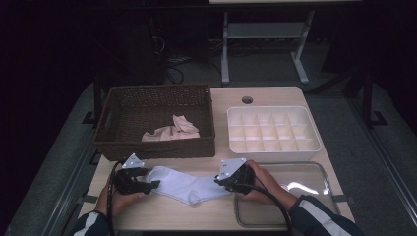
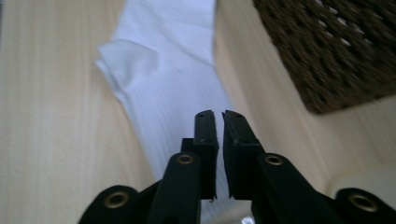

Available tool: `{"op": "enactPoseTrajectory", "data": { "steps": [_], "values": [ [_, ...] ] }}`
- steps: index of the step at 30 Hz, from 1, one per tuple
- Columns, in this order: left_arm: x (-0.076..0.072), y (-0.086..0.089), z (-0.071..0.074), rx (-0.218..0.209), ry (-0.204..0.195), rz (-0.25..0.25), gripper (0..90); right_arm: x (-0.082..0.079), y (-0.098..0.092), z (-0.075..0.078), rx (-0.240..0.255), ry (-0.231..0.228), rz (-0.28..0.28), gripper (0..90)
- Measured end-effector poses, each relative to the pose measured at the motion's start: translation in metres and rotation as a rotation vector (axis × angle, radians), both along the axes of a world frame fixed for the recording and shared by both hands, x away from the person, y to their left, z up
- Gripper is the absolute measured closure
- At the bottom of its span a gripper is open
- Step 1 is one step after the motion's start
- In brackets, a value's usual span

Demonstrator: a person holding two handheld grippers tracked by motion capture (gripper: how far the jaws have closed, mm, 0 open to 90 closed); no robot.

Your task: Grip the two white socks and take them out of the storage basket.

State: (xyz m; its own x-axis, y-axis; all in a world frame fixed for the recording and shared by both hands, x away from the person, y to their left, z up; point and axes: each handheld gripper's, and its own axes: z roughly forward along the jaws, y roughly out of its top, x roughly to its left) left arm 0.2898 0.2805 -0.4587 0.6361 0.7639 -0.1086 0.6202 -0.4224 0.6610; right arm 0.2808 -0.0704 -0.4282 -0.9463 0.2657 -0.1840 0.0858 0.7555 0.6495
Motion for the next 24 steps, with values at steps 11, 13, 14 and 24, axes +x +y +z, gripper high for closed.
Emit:
{"op": "enactPoseTrajectory", "data": {
  "steps": [11,13,14,24],
  "values": [
    [-0.002,-0.018,-0.004,0.073,-0.032,-0.008,24.8,0.004,0.044,-0.023,0.015,0.065,0.049,90.0],
    [-0.004,-0.020,-0.003,0.061,-0.027,-0.008,30.5,0.005,0.048,-0.027,0.006,0.070,0.043,90.0],
    [-0.004,-0.019,-0.002,0.062,-0.029,-0.021,35.6,0.006,0.050,-0.028,-0.004,0.070,0.043,90.0],
    [-0.005,-0.015,0.001,-0.022,0.019,-0.068,78.5,0.013,0.049,-0.030,-0.015,0.087,0.010,90.0]
  ]
}}
